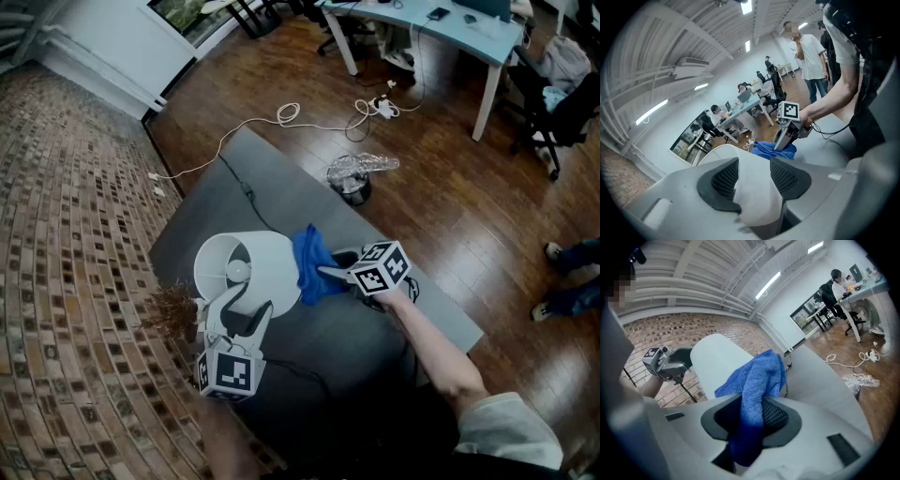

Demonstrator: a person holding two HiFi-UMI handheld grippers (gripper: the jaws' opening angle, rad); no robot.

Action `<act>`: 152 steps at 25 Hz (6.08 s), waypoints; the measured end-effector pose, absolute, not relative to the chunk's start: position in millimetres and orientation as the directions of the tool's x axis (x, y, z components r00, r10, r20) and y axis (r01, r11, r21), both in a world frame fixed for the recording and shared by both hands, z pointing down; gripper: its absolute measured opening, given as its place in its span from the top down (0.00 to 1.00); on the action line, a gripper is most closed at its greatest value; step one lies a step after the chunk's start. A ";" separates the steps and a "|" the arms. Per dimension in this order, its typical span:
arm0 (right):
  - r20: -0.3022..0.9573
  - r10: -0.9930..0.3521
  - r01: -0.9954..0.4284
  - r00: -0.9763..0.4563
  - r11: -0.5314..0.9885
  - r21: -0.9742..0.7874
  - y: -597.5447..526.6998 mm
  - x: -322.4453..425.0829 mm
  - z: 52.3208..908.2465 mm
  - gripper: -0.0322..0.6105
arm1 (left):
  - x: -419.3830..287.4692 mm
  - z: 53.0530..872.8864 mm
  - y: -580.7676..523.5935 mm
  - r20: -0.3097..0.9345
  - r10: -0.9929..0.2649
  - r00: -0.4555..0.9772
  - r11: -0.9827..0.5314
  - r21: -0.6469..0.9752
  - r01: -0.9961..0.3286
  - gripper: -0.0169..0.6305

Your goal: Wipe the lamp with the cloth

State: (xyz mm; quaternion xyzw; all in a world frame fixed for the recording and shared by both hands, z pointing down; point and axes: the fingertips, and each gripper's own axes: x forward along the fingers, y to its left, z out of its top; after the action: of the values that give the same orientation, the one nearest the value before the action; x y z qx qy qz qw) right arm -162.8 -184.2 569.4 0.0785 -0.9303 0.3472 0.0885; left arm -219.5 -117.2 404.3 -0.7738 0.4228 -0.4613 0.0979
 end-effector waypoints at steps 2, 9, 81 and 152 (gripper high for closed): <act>0.089 -0.064 -0.106 -0.994 0.768 -0.632 -189.6 -157.2 522.6 0.77 | -219.1 403.4 -108.7 0.607 -0.760 0.233 -0.617 -0.560 -0.553 0.64; -0.074 0.253 0.257 -0.965 0.843 -0.473 -164.5 -197.1 388.9 0.77 | -201.8 409.9 -73.2 0.582 -0.769 0.263 -0.627 -0.608 -0.487 0.64; 0.930 0.359 0.858 -0.076 0.499 -0.123 -176.7 -282.5 445.9 0.78 | -107.4 448.3 -24.2 0.680 -0.659 0.323 -0.737 -0.668 -0.098 0.68; -0.387 -0.014 0.316 -0.922 0.550 -0.773 -113.5 -181.1 358.9 0.80 | -287.9 352.2 -128.1 0.473 -0.689 0.549 -0.688 -0.187 -0.702 0.65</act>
State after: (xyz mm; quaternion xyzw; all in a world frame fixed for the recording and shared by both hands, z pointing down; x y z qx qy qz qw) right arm -181.1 -113.5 358.9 -0.0876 -0.8625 0.4659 -0.1771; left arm -287.9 -128.1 352.2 -0.8800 0.3950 -0.2636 -0.0121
